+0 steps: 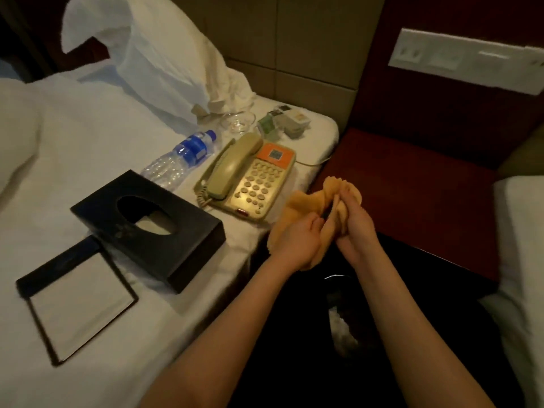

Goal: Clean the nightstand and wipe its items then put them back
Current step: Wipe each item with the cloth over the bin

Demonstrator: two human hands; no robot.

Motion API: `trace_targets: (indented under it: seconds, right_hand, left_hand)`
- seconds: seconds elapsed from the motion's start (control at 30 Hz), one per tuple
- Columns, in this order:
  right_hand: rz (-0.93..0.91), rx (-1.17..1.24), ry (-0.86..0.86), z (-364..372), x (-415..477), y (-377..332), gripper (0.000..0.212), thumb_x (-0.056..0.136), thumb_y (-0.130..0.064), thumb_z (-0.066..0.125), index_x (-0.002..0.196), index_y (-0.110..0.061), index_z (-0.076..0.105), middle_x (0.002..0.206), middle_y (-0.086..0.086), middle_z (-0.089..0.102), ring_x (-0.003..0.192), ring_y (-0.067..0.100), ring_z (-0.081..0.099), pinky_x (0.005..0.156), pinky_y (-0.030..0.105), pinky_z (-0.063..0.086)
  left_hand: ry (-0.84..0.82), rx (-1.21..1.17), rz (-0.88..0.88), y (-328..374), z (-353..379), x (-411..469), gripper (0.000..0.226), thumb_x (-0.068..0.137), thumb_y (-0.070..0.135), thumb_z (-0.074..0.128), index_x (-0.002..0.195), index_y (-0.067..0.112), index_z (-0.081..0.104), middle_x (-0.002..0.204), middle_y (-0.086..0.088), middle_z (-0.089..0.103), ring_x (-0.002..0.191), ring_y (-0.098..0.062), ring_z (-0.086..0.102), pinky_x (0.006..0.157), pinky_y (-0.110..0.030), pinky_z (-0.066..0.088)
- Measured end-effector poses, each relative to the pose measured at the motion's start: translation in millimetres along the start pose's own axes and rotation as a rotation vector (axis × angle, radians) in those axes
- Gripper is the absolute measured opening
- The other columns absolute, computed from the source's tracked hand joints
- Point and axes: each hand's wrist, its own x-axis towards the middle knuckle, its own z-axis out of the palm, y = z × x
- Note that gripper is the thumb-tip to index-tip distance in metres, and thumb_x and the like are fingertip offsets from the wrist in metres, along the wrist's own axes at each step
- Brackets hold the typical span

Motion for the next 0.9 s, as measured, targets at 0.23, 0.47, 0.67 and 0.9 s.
trace_targets:
  seconds: [0.23, 0.47, 0.67, 0.9]
  right_hand:
    - [0.051, 0.043, 0.204, -31.8, 6.8, -16.8, 0.028, 0.094, -0.034, 0.049, 0.076, -0.014, 0.057, 0.071, 0.006, 0.058, 0.064, 0.018, 0.056, 0.054, 0.027, 0.049]
    - [-0.022, 0.355, 0.222, -68.3, 16.3, -41.7, 0.032, 0.094, -0.042, 0.043, 0.079, -0.019, 0.06, 0.072, 0.001, 0.062, 0.069, 0.016, 0.061, 0.071, 0.029, 0.053]
    - [-0.267, -0.656, 0.157, -41.5, -9.9, 9.8, 0.045, 0.101, -0.042, 0.025, 0.134, -0.018, 0.046, 0.119, 0.005, 0.059, 0.097, 0.018, 0.061, 0.079, 0.022, 0.047]
    - [-0.319, -0.72, 0.327, -64.6, 5.6, 4.0, 0.05, 0.1, -0.043, 0.029, 0.1, -0.01, 0.066, 0.076, 0.0, 0.06, 0.073, 0.017, 0.057, 0.063, 0.027, 0.044]
  left_hand:
    - [-0.238, -0.147, -0.063, 20.6, 36.3, 0.2, 0.04, 0.102, 0.021, 0.032, 0.14, 0.014, 0.039, 0.143, -0.007, 0.043, 0.132, -0.022, 0.04, 0.104, -0.027, 0.032]
    - [-0.211, -0.379, -0.184, 10.7, 41.9, 6.7, 0.033, 0.102, 0.022, 0.034, 0.08, 0.019, 0.058, 0.083, 0.006, 0.053, 0.076, -0.007, 0.047, 0.072, -0.022, 0.037]
    - [-0.073, -0.072, -0.144, 11.6, 56.7, 15.1, 0.022, 0.093, 0.008, 0.047, 0.074, 0.006, 0.058, 0.066, -0.003, 0.053, 0.063, -0.013, 0.05, 0.054, -0.021, 0.037]
    - [-0.196, -0.056, -0.092, 21.0, 65.8, 7.9, 0.024, 0.096, 0.012, 0.043, 0.081, 0.012, 0.062, 0.074, -0.004, 0.06, 0.069, -0.017, 0.058, 0.069, -0.032, 0.05]
